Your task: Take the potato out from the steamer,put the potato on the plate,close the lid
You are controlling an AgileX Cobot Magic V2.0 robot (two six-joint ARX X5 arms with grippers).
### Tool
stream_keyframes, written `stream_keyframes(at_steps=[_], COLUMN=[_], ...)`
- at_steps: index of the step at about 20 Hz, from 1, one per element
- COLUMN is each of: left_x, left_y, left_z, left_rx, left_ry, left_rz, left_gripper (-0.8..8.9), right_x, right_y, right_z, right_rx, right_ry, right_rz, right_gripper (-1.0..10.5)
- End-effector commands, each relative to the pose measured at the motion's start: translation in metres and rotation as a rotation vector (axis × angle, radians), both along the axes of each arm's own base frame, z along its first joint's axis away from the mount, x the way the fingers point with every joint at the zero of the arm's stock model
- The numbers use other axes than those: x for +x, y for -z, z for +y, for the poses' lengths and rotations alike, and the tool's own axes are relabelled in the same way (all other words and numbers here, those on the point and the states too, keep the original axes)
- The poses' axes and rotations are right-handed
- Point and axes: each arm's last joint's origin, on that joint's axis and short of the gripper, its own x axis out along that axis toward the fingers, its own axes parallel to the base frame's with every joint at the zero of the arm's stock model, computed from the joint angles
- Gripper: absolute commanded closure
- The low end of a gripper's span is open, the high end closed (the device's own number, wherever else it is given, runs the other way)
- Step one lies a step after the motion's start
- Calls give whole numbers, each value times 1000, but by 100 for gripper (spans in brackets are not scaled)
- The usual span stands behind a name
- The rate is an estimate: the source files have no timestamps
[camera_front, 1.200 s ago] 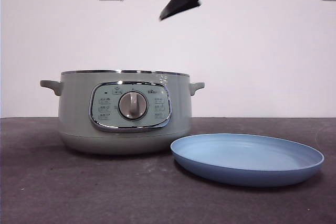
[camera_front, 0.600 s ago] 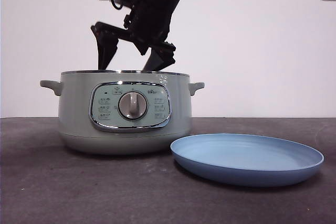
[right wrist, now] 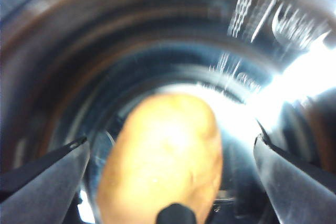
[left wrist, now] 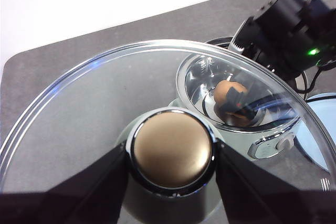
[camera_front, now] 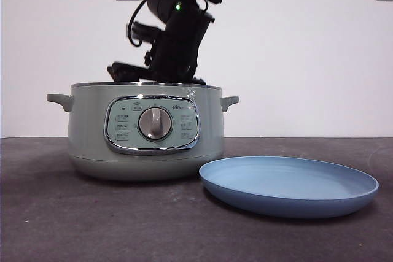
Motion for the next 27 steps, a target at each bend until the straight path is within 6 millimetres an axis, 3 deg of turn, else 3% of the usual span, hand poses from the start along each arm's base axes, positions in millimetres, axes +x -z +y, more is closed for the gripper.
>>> stream_keyframes(at_steps=[1,2,4,5,8,12,14,16,18,21,25,27], left_x=[-4,-4,-4,-4,-3,-1,4,9,14,20,25,25], left_y=[-7,-7,-7,-7,-7,-8,-11,-10,-10,-10,-10,-11], left_z=[1,1,1,1,1,-1,-2,-3,-5,-6,-8,-9], left_rx=[-17,-17,-17,-17,-9,-20,-29,-31,-47,-51,-79,-84], left_ry=[-6,-6,-6,-6,1,31,52,58,94,104,163,173], left_rz=[-58,-57,-56,-56,-58,-77,-98,-94,-84,-80,-80,-94], left_gripper=[822,822,822,822,822,822,822,822,822,822,822,822], right_x=[1,2,2,2,-1,-28,-51,-71,-86,-98,-108,-113], right_y=[15,15,15,15,-12,-99,-145,-176,-192,-204,-206,-197], right_z=[3,3,3,3,-2,-25,-54,-90,-119,-148,-173,-181], right_rx=[-21,-21,-20,-15,21,109,90,66,24,-12,-47,-57], right_ry=[7,6,6,6,11,15,66,99,130,176,226,241], right_rz=[32,31,29,24,-21,-152,-213,-195,-156,-119,-72,-49], right_gripper=[377,467,837,963,959,959,959,959,960,960,961,961])
